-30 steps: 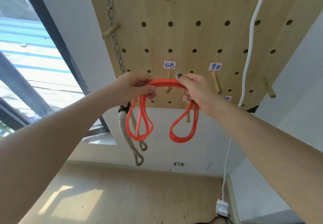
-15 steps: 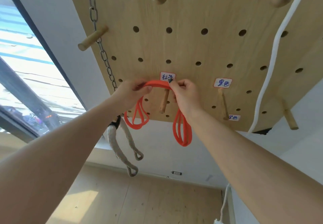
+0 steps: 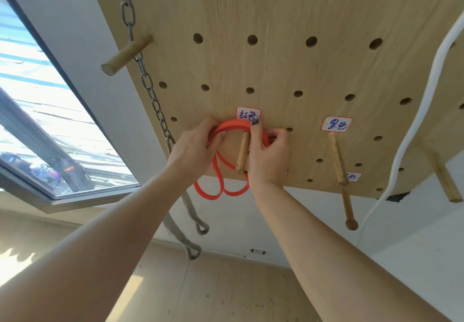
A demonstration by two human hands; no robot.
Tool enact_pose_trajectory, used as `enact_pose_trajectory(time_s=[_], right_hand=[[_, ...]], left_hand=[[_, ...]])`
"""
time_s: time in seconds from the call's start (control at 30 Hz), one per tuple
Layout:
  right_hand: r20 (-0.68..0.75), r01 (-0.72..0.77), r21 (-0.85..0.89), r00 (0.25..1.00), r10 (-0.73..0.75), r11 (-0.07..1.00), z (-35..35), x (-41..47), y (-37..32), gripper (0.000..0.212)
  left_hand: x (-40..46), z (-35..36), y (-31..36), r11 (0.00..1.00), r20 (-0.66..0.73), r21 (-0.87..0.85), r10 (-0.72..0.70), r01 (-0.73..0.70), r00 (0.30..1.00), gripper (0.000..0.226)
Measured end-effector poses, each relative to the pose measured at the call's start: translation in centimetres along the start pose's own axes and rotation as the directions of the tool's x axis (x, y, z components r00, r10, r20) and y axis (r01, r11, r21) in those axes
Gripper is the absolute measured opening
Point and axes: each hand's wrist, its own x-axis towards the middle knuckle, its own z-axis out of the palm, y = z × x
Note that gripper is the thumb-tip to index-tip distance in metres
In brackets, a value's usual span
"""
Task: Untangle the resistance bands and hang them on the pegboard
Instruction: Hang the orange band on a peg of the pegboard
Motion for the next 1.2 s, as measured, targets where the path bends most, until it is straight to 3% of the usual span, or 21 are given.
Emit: enact_pose_trajectory(time_s=[0.13,0.33,0.5,0.63,0.83,0.93,1.07,1.2], right_hand=[[-0.014,-0.015,-0.002,1.0,0.015,1.0,-0.1,0.1,0.7,0.044],[-0.032,-0.071,0.021,0.997,0.071,0.997,0.2,-0.3,0.1,0.046],[-0.03,-0.037,0.019,0.999,0.037,0.999,-0.1,-0.6,-0.5,0.039],[-0.013,0.109,-0.024,0.994,-0.109,0.994,-0.6,-1.6,0.0,0.032],[0.137,0.33,-0.138,0.94,-0.312,0.934,-1.8,-2.3,2.5,0.014],[0.162,0.425,-0.267,0.904,-0.395,0.865,-2.2,-1.9,3.7,0.025],[0.157,0.428,-0.439,0.902,-0.402,0.79,-2.9,-2.0,4.8,0.04],[0.162,0.303,-0.519,0.953,-0.255,0.8,-3.8,-2.3,6.1,0.045]], left_hand=[[-0.3,0.1,0.1,0.983,-0.008,0.165,0.088,-0.085,0.996,0.025],[-0.7,0.6,-0.3,0.826,-0.065,0.527,0.275,-0.201,0.959,0.025],[-0.7,1.0,-0.8,0.853,-0.072,0.489,0.246,-0.181,0.967,0.025],[-0.7,1.1,-0.9,0.881,-0.065,0.439,0.227,-0.176,0.972,0.028],[-0.2,1.1,-0.9,0.903,-0.054,0.403,0.182,-0.146,0.982,0.025],[0.0,1.4,-1.0,0.882,-0.013,0.431,0.218,-0.191,0.976,0.02],[0.1,2.2,-1.1,0.865,0.032,0.456,0.218,-0.208,0.975,0.016],[0.2,2.8,-0.7,0.896,0.03,0.42,0.147,-0.146,0.989,0.027]])
